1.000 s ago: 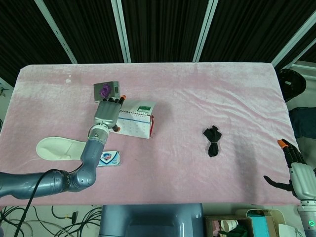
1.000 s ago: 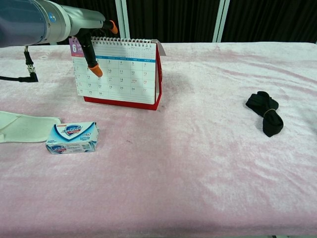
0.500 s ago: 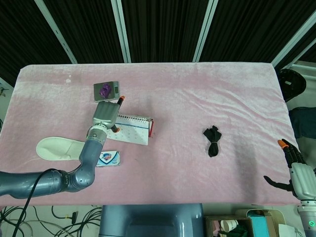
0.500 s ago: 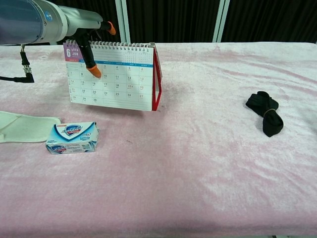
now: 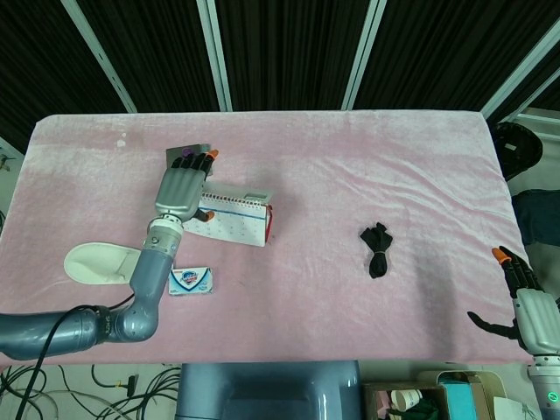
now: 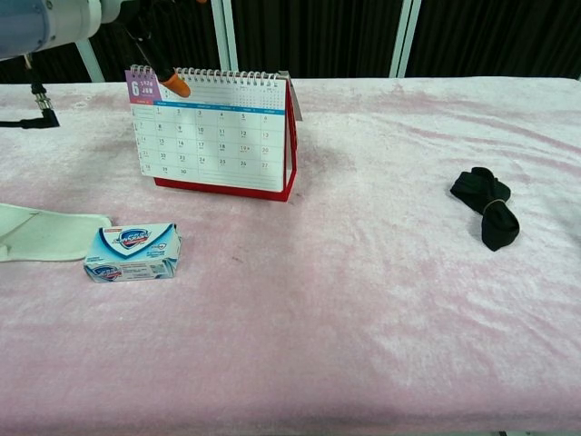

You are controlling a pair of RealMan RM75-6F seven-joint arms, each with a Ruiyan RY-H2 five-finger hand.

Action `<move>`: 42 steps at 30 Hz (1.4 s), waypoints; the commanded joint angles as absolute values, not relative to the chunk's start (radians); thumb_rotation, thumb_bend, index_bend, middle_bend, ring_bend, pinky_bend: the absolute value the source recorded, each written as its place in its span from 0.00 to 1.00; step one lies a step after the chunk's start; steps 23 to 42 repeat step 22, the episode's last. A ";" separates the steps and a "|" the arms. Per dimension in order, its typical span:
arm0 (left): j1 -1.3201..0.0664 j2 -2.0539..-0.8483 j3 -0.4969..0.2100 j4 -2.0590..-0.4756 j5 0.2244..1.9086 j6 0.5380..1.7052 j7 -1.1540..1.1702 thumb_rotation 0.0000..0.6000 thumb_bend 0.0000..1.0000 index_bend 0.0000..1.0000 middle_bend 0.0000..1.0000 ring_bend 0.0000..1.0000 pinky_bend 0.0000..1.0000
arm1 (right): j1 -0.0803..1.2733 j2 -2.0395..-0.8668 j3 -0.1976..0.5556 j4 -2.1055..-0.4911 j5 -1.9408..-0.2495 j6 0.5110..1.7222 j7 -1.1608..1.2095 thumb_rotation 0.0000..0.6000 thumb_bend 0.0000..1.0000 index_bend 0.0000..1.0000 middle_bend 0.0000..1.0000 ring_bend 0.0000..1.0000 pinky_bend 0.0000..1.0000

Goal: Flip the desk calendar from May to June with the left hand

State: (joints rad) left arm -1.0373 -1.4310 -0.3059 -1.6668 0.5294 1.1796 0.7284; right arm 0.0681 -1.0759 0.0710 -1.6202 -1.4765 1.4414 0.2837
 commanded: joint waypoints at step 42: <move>-0.305 -1.256 0.253 -1.689 1.382 1.719 0.321 1.00 0.00 0.00 0.00 0.00 0.00 | 0.062 -1.102 0.067 -1.579 -1.527 1.498 0.226 1.00 0.08 0.00 0.00 0.00 0.10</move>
